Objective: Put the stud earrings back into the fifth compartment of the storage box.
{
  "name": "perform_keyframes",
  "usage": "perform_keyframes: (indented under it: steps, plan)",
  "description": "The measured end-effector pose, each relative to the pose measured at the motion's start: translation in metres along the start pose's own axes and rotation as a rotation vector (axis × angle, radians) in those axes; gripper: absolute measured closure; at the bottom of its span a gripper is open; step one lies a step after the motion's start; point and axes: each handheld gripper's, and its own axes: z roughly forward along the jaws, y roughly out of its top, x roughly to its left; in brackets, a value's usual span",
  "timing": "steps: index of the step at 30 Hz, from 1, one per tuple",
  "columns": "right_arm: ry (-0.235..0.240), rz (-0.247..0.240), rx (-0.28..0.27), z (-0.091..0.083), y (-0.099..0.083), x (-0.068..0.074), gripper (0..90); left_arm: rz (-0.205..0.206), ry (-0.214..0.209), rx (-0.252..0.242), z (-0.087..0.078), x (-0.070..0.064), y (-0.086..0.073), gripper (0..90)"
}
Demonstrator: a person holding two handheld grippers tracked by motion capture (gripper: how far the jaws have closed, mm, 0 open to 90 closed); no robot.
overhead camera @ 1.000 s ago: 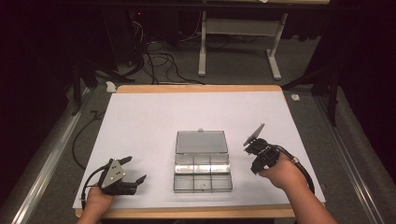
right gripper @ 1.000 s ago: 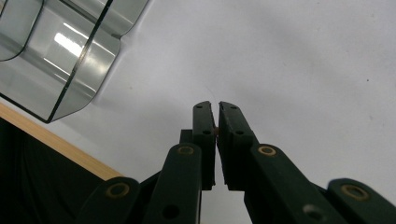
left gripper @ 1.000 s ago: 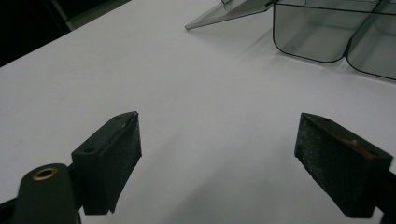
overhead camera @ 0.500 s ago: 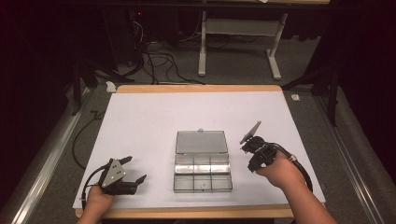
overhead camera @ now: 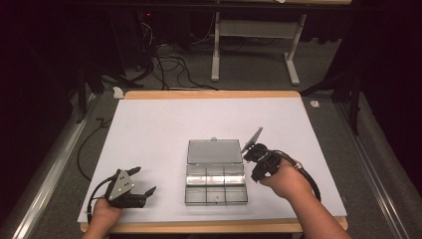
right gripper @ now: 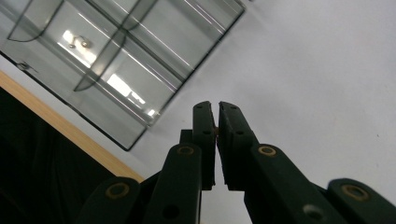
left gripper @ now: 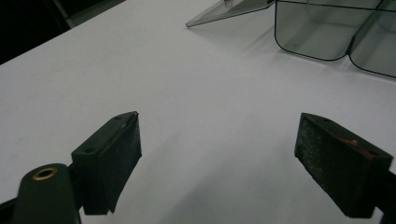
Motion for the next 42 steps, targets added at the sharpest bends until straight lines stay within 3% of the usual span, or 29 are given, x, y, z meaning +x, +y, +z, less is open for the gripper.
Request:
perform_keyframes:
  steps: [2,3,6,10,14,16,19,22,31,32,35,39,42]
  plan:
    - [0.001,-0.004,0.007,0.001,0.004,0.006,86.9,-0.01,0.001,0.005,0.001,0.001,0.0,15.0]
    - [0.0,-0.04,0.001,0.001,0.006,0.006,86.8,-0.015,0.001,0.005,0.001,0.001,0.0,15.0]
    - [0.003,-0.037,-0.001,0.002,0.011,0.013,86.8,0.001,0.001,0.004,0.0,0.0,0.0,15.0]
    - [0.003,-0.035,0.01,0.004,0.016,0.023,86.8,-0.018,-0.002,0.007,0.001,0.002,0.0,15.0]
    - [0.011,-0.104,0.001,0.01,0.023,0.03,86.8,-0.006,-0.003,0.006,0.001,0.001,0.0,15.0]
    - [0.016,-0.102,0.001,0.011,0.024,0.033,86.8,-0.02,-0.003,0.01,0.001,0.002,0.0,15.0]
    - [0.026,-0.122,-0.002,0.015,0.029,0.041,86.8,-0.005,-0.003,0.007,0.001,0.001,0.0,15.0]
    - [0.031,-0.147,0.003,0.018,0.033,0.048,86.8,-0.018,-0.004,0.012,0.001,0.002,0.0,15.0]
    - [0.058,-0.196,0.009,0.027,0.043,0.071,86.9,-0.007,-0.002,0.007,0.001,0.001,0.0,15.0]
    - [0.055,-0.206,0.014,0.031,0.045,0.077,86.8,-0.003,-0.004,0.006,0.0,0.001,0.0,15.0]
    - [0.06,-0.222,0.024,0.035,0.048,0.081,86.8,-0.02,-0.005,0.011,0.001,0.002,0.0,15.0]
    - [0.063,-0.249,0.037,0.047,0.051,0.085,86.7,0.0,-0.003,0.007,0.0,0.0,0.0,15.0]
    - [0.052,-0.26,0.056,0.06,0.054,0.088,86.6,-0.009,0.0,0.006,0.0,0.001,0.0,15.0]
